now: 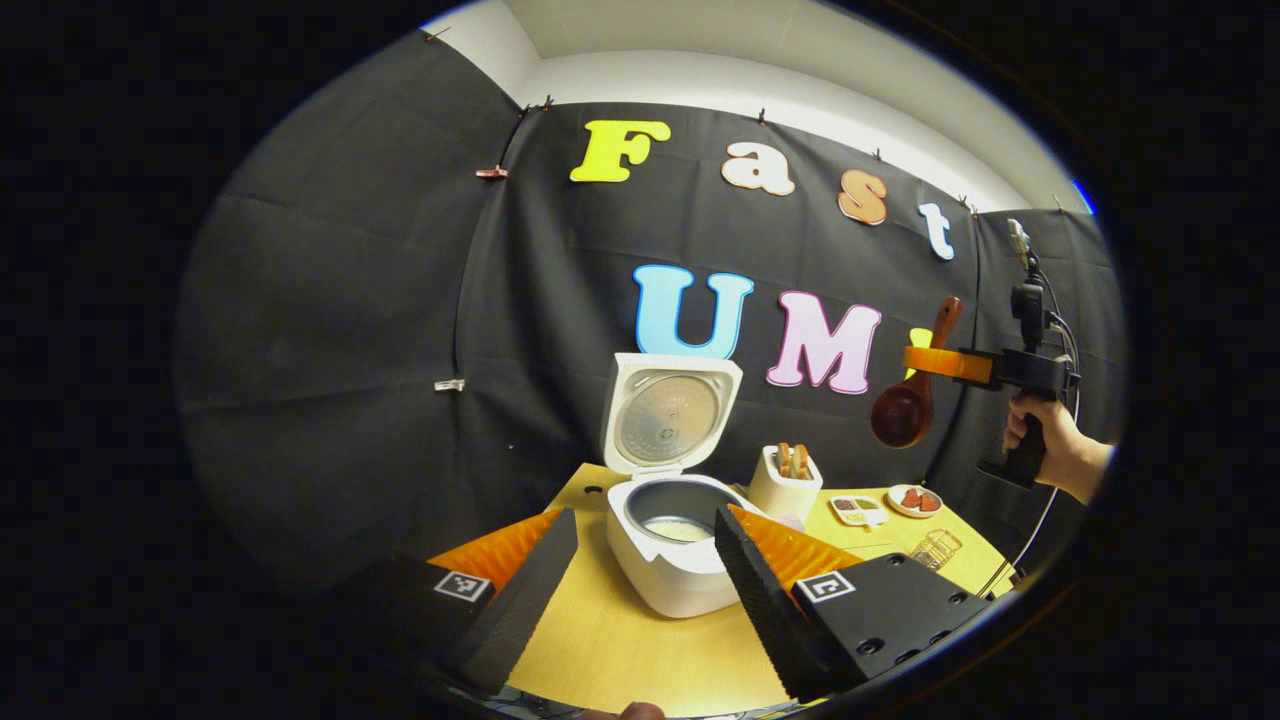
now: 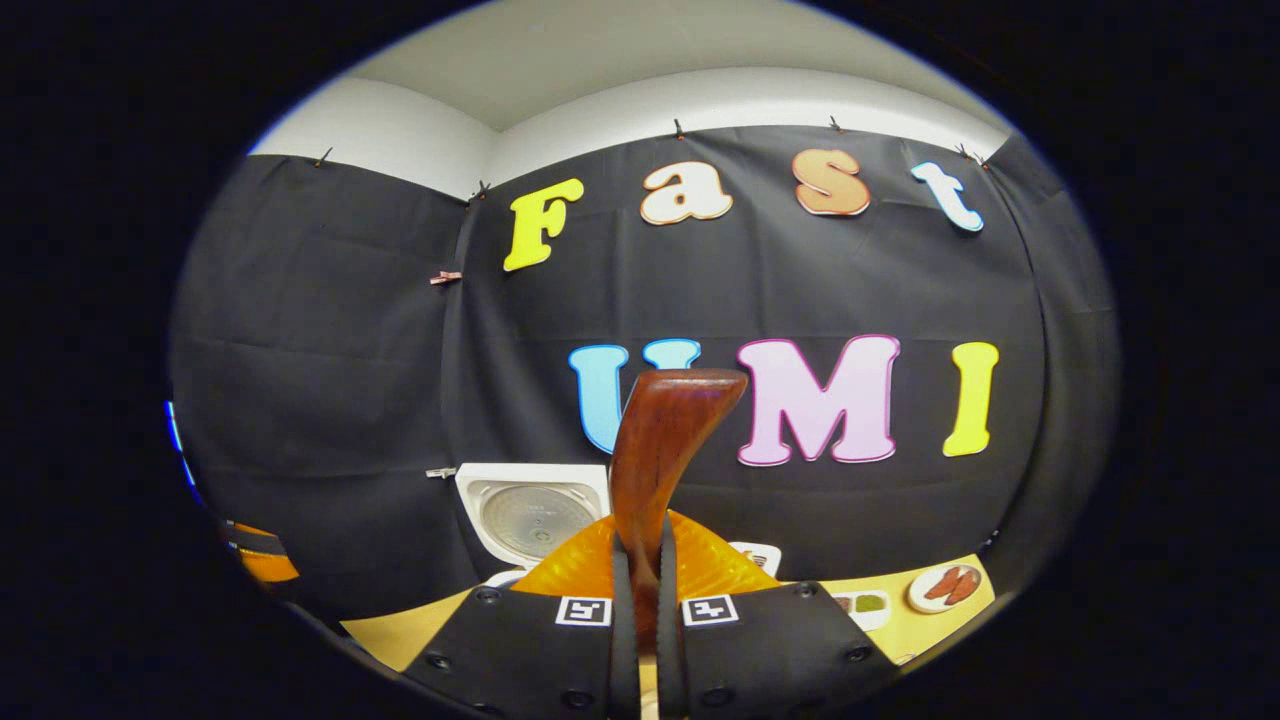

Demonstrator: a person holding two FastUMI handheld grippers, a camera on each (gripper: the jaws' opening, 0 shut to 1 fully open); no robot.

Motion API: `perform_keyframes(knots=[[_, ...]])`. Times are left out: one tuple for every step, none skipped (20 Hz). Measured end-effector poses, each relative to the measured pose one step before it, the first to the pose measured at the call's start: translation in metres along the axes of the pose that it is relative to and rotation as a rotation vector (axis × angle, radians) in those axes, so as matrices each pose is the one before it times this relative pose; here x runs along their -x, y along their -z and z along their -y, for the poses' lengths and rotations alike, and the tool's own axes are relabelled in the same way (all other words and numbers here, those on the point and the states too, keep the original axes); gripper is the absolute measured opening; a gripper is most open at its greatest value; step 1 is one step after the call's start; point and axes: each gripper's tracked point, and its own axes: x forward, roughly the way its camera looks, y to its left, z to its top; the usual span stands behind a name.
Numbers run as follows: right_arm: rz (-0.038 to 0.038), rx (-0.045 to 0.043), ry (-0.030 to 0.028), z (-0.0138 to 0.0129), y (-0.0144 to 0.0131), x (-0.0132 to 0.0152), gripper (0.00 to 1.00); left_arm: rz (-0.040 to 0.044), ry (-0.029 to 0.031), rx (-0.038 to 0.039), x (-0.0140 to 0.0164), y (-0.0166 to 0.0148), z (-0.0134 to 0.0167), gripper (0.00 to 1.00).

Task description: Close the left gripper, press the button to open the rice cooker; take a wooden spoon from the chopstick holder with the right hand, scoop a spoonful of rice and pour it into the rice cooker, then put the wooden spoon back into the chopstick holder.

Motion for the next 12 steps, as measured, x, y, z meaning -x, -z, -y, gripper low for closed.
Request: perform_keyframes(knots=[[-0.00232, 0.00004, 0.02293, 0.01806, 0.00022, 0.01140, 0.11, -0.00035, 0.00441, -0.00833, -0.00074, -0.00086, 0.00637, 0.98], [-0.00523, -0.00543, 0.02409, 0.01851, 0.00212, 0.01059, 0.11, -0.00127, 0.00561, -0.00697, -0.00136, -0.00029, 0.00675, 0.95], [-0.00678, -0.00686, 0.02232, 0.01914, 0.00293, 0.00960, 0.07, 0.00132, 0.00542, -0.00384, -0.00084, -0.00157, 0.00801, 0.95], [-0.00739, -0.00757, 0.02315, 0.01952, 0.00407, 0.00857, 0.11, 0.00235, 0.00471, -0.00265, -0.00014, -0.00229, 0.00764, 0.95], [-0.00839, -0.00913, 0.02360, 0.02178, 0.00467, 0.00680, 0.11, -0.00049, 0.00094, -0.00235, -0.00029, -0.00129, 0.00808, 0.95], [-0.01128, -0.00776, 0.01942, 0.01914, 0.00648, 0.00612, 0.11, 0.00162, -0.00058, -0.00097, 0.00036, -0.00057, 0.00813, 0.95], [-0.01250, -0.00710, 0.01701, 0.01906, 0.00609, 0.00527, 0.11, 0.00013, -0.00048, 0.00151, -0.00011, -0.00133, 0.00891, 0.95], [-0.01428, -0.00672, 0.01477, 0.02015, 0.00844, 0.00450, 0.11, -0.00014, -0.00024, 0.00359, -0.00097, -0.00095, 0.01003, 0.95], [-0.01299, -0.00904, 0.01347, 0.01899, 0.00789, 0.00370, 0.11, -0.00120, -0.00074, 0.00237, 0.00014, -0.00064, 0.00910, 0.95], [-0.01452, -0.01090, 0.01444, 0.01721, 0.00765, 0.00242, 0.11, -0.00306, -0.00216, 0.00031, -0.00077, 0.00076, 0.00928, 0.95], [-0.01330, -0.00939, 0.00996, 0.01626, 0.00906, 0.00169, 0.11, -0.00310, -0.00510, -0.00281, -0.00064, -0.00004, 0.00836, 0.95], [-0.01598, -0.00753, 0.00999, 0.01524, 0.00972, 0.00147, 0.11, -0.00332, -0.00788, -0.00154, 0.00052, 0.00030, 0.00808, 0.95]])
